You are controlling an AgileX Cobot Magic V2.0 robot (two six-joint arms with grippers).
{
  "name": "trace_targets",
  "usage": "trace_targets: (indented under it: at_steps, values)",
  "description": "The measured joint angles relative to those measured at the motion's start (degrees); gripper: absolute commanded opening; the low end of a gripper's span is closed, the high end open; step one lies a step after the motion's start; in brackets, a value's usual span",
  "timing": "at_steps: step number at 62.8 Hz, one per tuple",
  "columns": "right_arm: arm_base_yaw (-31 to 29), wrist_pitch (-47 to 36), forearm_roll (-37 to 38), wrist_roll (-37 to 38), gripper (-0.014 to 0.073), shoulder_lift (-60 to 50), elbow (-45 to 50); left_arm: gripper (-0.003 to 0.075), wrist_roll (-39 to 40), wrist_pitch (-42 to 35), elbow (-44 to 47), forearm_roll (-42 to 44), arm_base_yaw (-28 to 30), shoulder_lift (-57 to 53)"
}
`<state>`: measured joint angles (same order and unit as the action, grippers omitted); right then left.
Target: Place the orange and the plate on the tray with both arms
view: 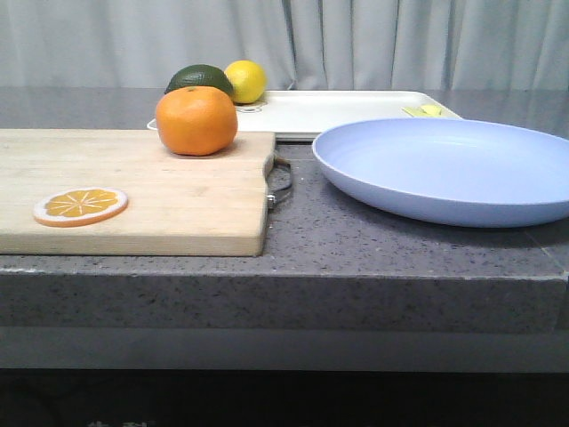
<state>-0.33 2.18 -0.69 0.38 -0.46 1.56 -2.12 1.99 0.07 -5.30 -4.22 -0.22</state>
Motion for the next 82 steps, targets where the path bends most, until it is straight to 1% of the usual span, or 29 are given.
trace_targets:
  at_steps: [7,13,20,28,35,44,53,63,69,82]
  values:
    - [0.0,-0.2,0.0,0.0,-0.0068,0.0,0.0,-0.0018,0.0,-2.4,0.0,0.0,0.0,0.0]
    - [0.0,-2.2,0.0,0.0,-0.0068,0.0,0.0,-0.0018,0.0,-4.5,-0.1,0.0,0.0,0.0]
    - [0.0,-1.1,0.0,0.0,-0.0068,0.0,-1.1,-0.0018,0.0,-4.1,-1.1,0.0,0.0,0.0]
    - [0.0,4.0,0.0,0.0,-0.0068,0.0,-7.4,-0.0018,0.0,0.5,-6.7,0.0,0.0,0.0]
    - [0.0,9.2,0.0,0.0,-0.0068,0.4,-14.3,-0.0018,0.0,6.3,-13.3,0.0,0.0,0.0]
    - [0.0,15.3,0.7,0.0,-0.0068,5.4,-24.0,-0.0018,0.0,14.0,-22.7,0.0,0.0,0.8]
    - [0.0,21.7,2.0,0.0,-0.0068,12.4,-32.1,-0.0018,0.0,21.7,-32.4,-0.6,0.0,6.7]
    - [0.0,28.7,2.4,0.0,-0.0068,20.0,-39.0,-0.0018,0.0,28.2,-40.2,-1.9,0.0,15.2]
    - [0.0,30.7,2.5,0.0,-0.0068,23.3,-39.8,-0.0018,0.0,29.7,-41.7,-2.3,0.0,19.0]
    - [0.0,32.8,2.6,0.0,-0.0068,27.7,-39.8,-0.0018,0.0,31.3,-41.0,-3.1,0.0,23.3]
